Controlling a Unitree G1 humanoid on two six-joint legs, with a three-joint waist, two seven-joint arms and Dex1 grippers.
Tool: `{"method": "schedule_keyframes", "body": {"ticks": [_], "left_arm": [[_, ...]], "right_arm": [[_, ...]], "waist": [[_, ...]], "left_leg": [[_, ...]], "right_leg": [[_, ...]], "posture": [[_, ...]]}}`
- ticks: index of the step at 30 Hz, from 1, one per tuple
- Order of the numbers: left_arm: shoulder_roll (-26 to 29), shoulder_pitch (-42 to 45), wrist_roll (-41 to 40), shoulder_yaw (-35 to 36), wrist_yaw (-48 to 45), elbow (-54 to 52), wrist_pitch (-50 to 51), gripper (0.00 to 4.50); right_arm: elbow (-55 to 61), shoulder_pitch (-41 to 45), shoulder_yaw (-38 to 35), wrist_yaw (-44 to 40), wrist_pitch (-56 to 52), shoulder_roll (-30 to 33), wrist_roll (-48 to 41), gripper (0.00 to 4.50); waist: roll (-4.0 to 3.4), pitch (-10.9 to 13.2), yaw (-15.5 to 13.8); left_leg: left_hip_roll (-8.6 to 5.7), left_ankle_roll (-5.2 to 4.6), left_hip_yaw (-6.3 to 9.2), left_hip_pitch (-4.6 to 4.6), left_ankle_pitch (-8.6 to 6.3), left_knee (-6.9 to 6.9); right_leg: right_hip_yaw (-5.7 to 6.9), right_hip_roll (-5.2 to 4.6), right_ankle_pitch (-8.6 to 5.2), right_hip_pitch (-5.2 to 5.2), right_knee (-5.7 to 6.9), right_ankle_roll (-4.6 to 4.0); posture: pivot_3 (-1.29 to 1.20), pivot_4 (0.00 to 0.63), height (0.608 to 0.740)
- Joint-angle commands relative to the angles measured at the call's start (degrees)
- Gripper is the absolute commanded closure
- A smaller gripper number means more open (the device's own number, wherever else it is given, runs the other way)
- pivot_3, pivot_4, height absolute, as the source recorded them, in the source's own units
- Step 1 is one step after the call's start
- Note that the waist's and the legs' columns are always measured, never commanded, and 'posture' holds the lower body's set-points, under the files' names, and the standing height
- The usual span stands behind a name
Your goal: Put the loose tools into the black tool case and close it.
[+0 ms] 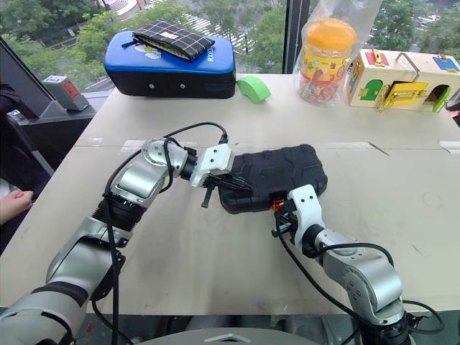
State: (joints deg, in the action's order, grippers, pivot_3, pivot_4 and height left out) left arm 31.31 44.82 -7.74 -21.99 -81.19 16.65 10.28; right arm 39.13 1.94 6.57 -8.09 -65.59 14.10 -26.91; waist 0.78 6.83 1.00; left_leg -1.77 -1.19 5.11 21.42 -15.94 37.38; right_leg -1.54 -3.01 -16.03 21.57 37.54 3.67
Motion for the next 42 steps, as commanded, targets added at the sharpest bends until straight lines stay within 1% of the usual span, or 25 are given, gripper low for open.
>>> {"method": "schedule_keyframes", "body": {"ticks": [1,10,20,23,27,32,34,36,38,39,40,41,42], "left_arm": [[1.15,-2.43,3.12,-3.94,-3.18,1.78,1.15,4.44],[0.6,-1.79,3.74,-4.36,-5.15,3.36,0.13,4.44],[-0.17,-1.38,4.28,-4.59,-5.6,4.16,-0.4,4.44],[-0.38,-1.56,4.6,-4.7,-5.42,4.09,-0.43,4.44],[-0.36,-2.13,4.97,-4.75,-4.99,3.87,-0.64,4.44],[-0.45,-2.79,5.01,-4.65,-4.48,3.48,-0.54,4.44],[-0.58,-3.12,4.9,-4.22,-4.01,3.32,-0.23,4.44],[-0.61,-3.56,5.03,-3.82,-3.64,3.07,-0.17,4.44],[-1.13,-4.43,3.96,-2.1,-2.31,2.29,0.46,4.44],[-1.68,-5.07,2.67,-0.45,-1.33,1.5,0.28,4.44],[-2.69,-6.07,0.33,2.23,0.35,-0.03,-0.11,4.44],[-3.53,-7.01,-1.87,4.91,2.51,-1.91,1.03,4.44],[-3.7,-7.43,-5.12,7.36,3.24,-4.21,5.95,4.44]], "right_arm": [[3.4,0.53,-2.27,0.72,0.58,-0.61,-0.28,4.5],[7.3,1.96,-5.4,0.83,-1.36,-2.75,-3.05,4.5],[7.43,3.45,-5.99,1.54,-1.95,-3.89,-3.6,4.5],[7.77,5.07,-6.67,1.29,-2.87,-3.68,-4.05,4.5],[9.15,9.74,-9.18,0.52,-6.65,-3.27,-6.03,4.5],[8.19,14.36,-11.21,-0.38,-9.11,-1.82,-7.07,4.5],[7.61,16.03,-11.56,-0.94,-9.12,-1.24,-7.28,4.5],[7.44,17.24,-12.28,-1.3,-9.04,-1.08,-7.68,4.5],[8.86,17.49,-12.8,-2.23,-7.77,-0.07,-8.13,4.5],[9.88,16.75,-13.53,-2.57,-5.08,-0.71,-8.32,4.5],[11.48,15.13,-13.07,-5.11,1.88,0.25,-6.76,4.5],[12.7,13.55,-12.68,-5.75,4.51,2.08,-5.3,4.5],[13.51,11.54,-12.67,-8.03,6.99,4.51,-4.77,4.5]], "waist": [[0.0,0.0,0.0],[-0.02,0.02,0.0],[-0.04,0.03,0.02],[-0.05,0.04,0.02],[-0.11,0.08,0.03],[-0.15,0.11,0.24],[-0.13,0.09,0.76],[-0.28,0.09,0.96],[-0.22,-0.03,0.28],[-0.22,-0.03,0.04],[-0.22,-0.03,-0.2],[-0.36,0.04,-0.35],[-0.37,0.06,-0.37]], "left_leg": [[0.0,0.0,0.0,0.0,0.0,-0.01],[0.0,0.0,-0.02,0.0,0.0,-0.01],[0.0,0.0,-0.02,0.0,0.0,0.0],[0.0,0.0,-0.03,0.0,0.0,0.0],[-0.01,0.0,-0.03,0.0,0.0,0.01],[-0.01,0.0,-0.03,0.0,0.0,0.02],[0.0,0.0,-0.05,-0.17,0.0,0.01],[-0.01,0.0,-0.1,-0.39,0.0,-0.03],[-0.01,-0.01,-0.03,-0.68,-0.01,-0.14],[0.0,-0.01,0.13,-0.66,-0.01,-0.22],[0.01,-0.01,0.15,-0.65,-0.01,-0.22],[0.01,-0.01,0.18,-0.61,-0.01,-0.22],[-0.02,0.0,0.14,-0.48,-0.02,-0.22]], "right_leg": [[0.0,0.0,0.0,0.01,0.0,0.0],[-0.03,0.0,0.0,0.0,-0.01,0.0],[-0.03,0.0,0.0,0.01,0.01,0.0],[-0.04,0.0,0.0,0.01,0.02,0.0],[-0.05,-0.01,0.0,0.01,0.05,0.0],[-0.06,-0.01,0.0,0.01,0.06,0.0],[-0.1,0.0,0.01,-0.03,0.11,0.0],[-0.18,-0.01,0.01,-0.17,0.17,0.01],[-0.1,-0.02,-0.03,-0.45,0.06,0.02],[0.04,-0.01,-0.06,-0.5,-0.07,0.05],[0.05,0.0,-0.06,-0.5,-0.08,0.05],[0.06,-0.01,-0.07,-0.5,-0.1,0.04],[0.03,-0.08,-0.08,-0.43,-0.16,0.06]], "posture": [[0.0,0.15,0.74],[0.0,0.15,0.74],[0.0,0.15,0.74],[0.0,0.15,0.74],[0.0,0.15,0.74],[0.0,0.15,0.74],[0.0,0.15,0.74],[0.0,0.15,0.74],[0.0,0.15,0.74],[0.0,0.15,0.74],[0.0,0.15,0.74],[0.0,0.15,0.74],[0.0,0.15,0.74]]}}
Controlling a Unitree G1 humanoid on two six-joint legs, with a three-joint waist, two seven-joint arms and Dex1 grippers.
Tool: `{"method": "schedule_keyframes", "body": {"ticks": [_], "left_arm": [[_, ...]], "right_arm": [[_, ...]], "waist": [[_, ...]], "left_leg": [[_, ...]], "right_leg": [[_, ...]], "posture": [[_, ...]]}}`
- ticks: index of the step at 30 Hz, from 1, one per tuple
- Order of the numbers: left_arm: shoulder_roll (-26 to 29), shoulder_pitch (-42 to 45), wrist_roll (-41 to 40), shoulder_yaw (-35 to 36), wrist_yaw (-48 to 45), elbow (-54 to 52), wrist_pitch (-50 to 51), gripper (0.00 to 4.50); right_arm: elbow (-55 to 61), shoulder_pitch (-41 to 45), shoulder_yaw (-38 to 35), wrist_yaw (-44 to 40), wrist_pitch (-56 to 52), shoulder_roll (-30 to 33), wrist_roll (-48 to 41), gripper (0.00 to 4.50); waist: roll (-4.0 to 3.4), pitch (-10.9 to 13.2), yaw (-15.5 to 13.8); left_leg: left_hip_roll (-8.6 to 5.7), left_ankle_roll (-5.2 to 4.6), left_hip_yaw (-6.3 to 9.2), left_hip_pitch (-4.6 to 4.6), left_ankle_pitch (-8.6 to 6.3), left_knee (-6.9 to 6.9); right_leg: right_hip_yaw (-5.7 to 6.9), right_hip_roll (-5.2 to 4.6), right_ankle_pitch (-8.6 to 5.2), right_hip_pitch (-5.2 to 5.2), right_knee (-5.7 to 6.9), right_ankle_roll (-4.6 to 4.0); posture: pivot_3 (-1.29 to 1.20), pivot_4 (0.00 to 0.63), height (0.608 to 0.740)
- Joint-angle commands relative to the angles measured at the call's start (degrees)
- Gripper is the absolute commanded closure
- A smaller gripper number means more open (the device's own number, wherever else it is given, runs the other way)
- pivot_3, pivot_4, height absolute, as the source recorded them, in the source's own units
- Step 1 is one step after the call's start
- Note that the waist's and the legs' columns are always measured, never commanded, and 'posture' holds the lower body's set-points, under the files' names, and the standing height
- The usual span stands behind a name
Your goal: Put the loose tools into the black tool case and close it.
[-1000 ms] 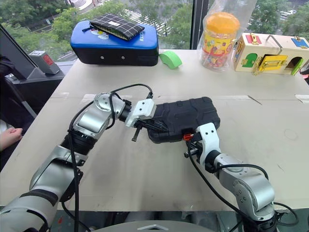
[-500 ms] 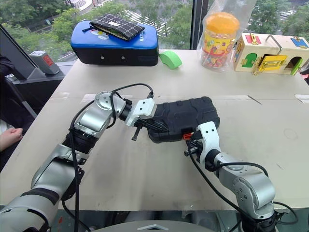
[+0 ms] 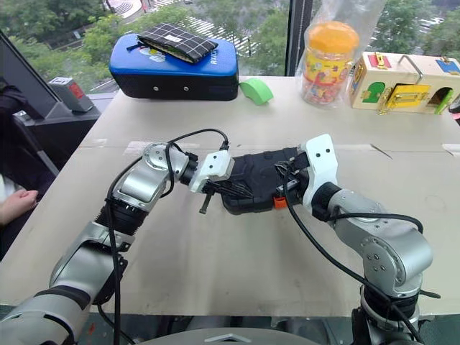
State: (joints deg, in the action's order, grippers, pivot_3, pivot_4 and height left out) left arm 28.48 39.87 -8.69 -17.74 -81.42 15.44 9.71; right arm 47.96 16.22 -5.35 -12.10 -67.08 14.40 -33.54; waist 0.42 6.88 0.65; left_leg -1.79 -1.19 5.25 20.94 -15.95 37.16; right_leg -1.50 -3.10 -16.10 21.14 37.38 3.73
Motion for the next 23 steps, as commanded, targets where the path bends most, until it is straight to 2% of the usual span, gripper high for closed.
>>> {"method": "schedule_keyframes", "body": {"ticks": [1,3,4,5,6,7,9,11,12,14,16,18,23], "left_arm": [[-1.13,-3.14,-7.14,5.83,5.02,-5.48,10.43,4.48],[-0.38,-4.97,-11.68,9.9,7.56,-10.63,17.69,4.5],[0.8,-7.01,-13.51,11.46,8.14,-13.93,19.67,3.99],[2.27,-9.41,-15.34,13.2,8.95,-17.6,22.37,3.87],[3.88,-12.02,-17.22,14.95,9.89,-21.43,25.21,3.25],[5.07,-14.24,-18.72,16.38,10.82,-24.6,27.05,3.04],[7.79,-19.41,-22.2,20.29,12.79,-30.72,30.98,2.3],[11.36,-26.18,-24.24,24.47,13.42,-35.54,32.67,1.23],[12.93,-29.38,-25.06,26.28,13.59,-37.27,33.24,0.77],[15.4,-35.15,-26.54,29.56,13.59,-39.82,33.48,0.07],[17.23,-43.26,-26.55,34.18,13.01,-42.73,31.66,0.07],[18.45,-49.82,-26.2,37.21,12.25,-44.39,29.75,0.07],[18.96,-55.34,-28.68,38.21,11.68,-43.19,29.61,0.07]], "right_arm": [[4.81,-4.86,-1.74,-6.54,10.85,5.85,1.5,4.25],[4.36,-9.16,-4.92,-10.1,12.86,8.52,-0.37,3.71],[4.61,-11.88,-6.33,-12.28,14.24,10.81,-0.42,3.34],[5.05,-14.78,-8.73,-14.58,15.44,12.47,-1.21,2.97],[5.53,-17.85,-11.33,-16.85,16.55,14.37,-2.33,2.33],[5.87,-20.65,-13.71,-18.91,17.36,16.08,-3.37,2.08],[6.65,-27.93,-20.09,-24.56,19.31,19.88,-5.2,1.35],[6.94,-36.54,-28.38,-31.12,21.51,22.68,-7.11,0.28],[6.61,-40.71,-32.03,-34.52,23.16,23.66,-7.26,0.01],[5.11,-47.47,-38.52,-39.98,26.62,24.28,-7.64,0.0],[2.0,-55.17,-46.26,-47.69,31.71,23.05,-7.6,0.0],[-0.64,-61.02,-50.15,-52.99,37.22,21.42,-5.97,0.0],[-5.53,-64.8,-50.54,-56.03,45.62,20.27,-2.86,0.0]], "waist": [[0.0,0.02,-0.05],[0.11,0.07,0.21],[0.14,0.08,0.31],[0.14,0.09,0.39],[0.14,0.1,0.49],[0.09,0.14,0.57],[0.0,0.19,0.39],[-0.06,0.24,0.14],[-0.1,0.26,0.06],[-0.1,0.3,-0.09],[-0.1,0.35,-0.2],[-0.04,0.34,-0.42],[-0.04,0.41,-1.38]], "left_leg": [[-0.02,0.0,-0.01,0.1,0.0,0.01],[-0.08,-0.01,0.06,0.4,-0.01,0.08],[-0.08,-0.01,0.04,0.55,-0.01,0.1],[-0.07,-0.01,0.06,0.8,-0.01,0.18],[-0.06,0.0,0.04,0.87,0.0,0.15],[-0.04,-0.02,0.03,0.8,-0.02,0.13],[0.01,-0.04,0.03,0.77,-0.03,-0.05],[0.09,-0.04,0.06,0.76,-0.04,-0.07],[0.1,-0.04,0.06,0.76,-0.04,-0.07],[0.09,-0.03,0.0,0.67,-0.04,-0.14],[0.08,-0.02,-0.03,0.64,-0.05,-0.1],[0.06,-0.02,-0.15,0.63,-0.06,-0.13],[0.12,0.02,-0.45,0.65,-0.07,-0.18]], "right_leg": [[-0.03,-0.03,-0.01,0.03,-0.01,0.01],[0.02,-0.07,0.0,0.1,-0.27,0.04],[0.01,-0.06,0.01,0.19,-0.4,0.05],[0.01,-0.06,0.01,0.43,-0.37,0.05],[-0.01,-0.07,0.01,0.49,-0.37,0.05],[-0.03,-0.08,0.01,0.48,-0.34,0.05],[-0.14,-0.07,0.01,0.51,-0.44,0.04],[-0.15,-0.12,0.01,0.48,-0.49,0.03],[-0.18,-0.18,0.01,0.47,-0.5,0.03],[-0.29,-0.36,0.01,0.38,-0.55,0.02],[-0.29,-0.44,0.02,0.33,-0.55,0.0],[-0.38,-0.55,0.02,0.3,-0.64,-0.02],[-0.38,-0.88,-0.12,0.29,-0.79,-0.29]], "posture": [[0.0,0.15,0.74],[0.0,0.15,0.74],[0.0,0.15,0.74],[0.0,0.15,0.74],[0.0,0.15,0.74],[0.0,0.15,0.74],[0.0,0.15,0.74],[0.0,0.15,0.74],[0.0,0.15,0.74],[0.0,0.15,0.74],[0.0,0.15,0.74],[0.0,0.15,0.74],[0.0,0.15,0.74]]}}
